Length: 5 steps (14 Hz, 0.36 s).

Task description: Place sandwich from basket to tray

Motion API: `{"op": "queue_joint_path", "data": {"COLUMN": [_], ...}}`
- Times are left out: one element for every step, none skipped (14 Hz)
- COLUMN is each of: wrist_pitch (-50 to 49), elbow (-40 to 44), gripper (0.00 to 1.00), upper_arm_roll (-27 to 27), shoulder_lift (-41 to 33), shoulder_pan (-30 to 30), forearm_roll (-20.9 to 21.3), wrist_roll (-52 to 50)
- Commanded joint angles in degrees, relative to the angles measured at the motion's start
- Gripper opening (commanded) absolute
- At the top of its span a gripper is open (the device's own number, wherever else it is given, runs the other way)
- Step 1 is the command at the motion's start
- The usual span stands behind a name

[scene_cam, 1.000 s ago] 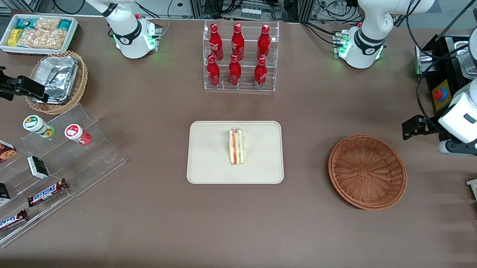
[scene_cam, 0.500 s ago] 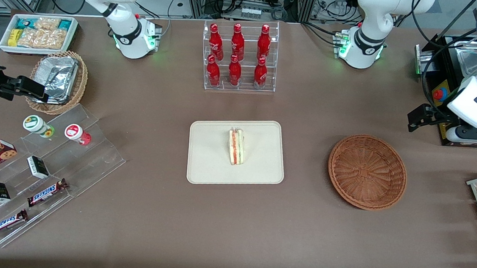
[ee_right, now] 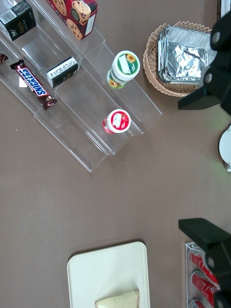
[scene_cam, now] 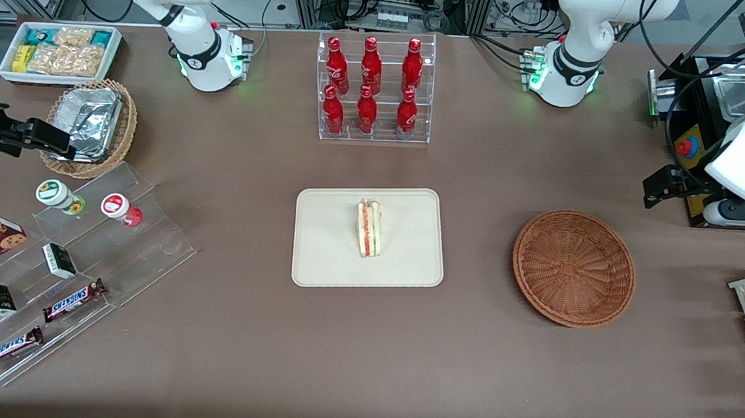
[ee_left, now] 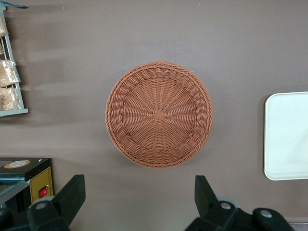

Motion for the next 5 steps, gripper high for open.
{"op": "queue_joint_path", "data": {"wrist_pitch": [-1.6, -3.0, -4.9, -6.7, -7.4], "elbow": [1.7, 2.5, 4.1, 5.4, 6.0], "gripper": [1.00, 1.00, 1.00, 1.00, 1.00], "upper_arm_roll": [0.0, 0.0, 0.0, 0.0, 0.0], "shoulder_lift": [0.3, 0.3, 0.4, 0.5, 0.6], "shoulder_pan": [0.4, 0.4, 0.4, 0.4, 0.4], "forearm_roll": [0.4, 0.2, 0.2, 0.2, 0.2], "wrist_roll": [0.7, 0.7, 0.7, 0.7, 0.7]}}
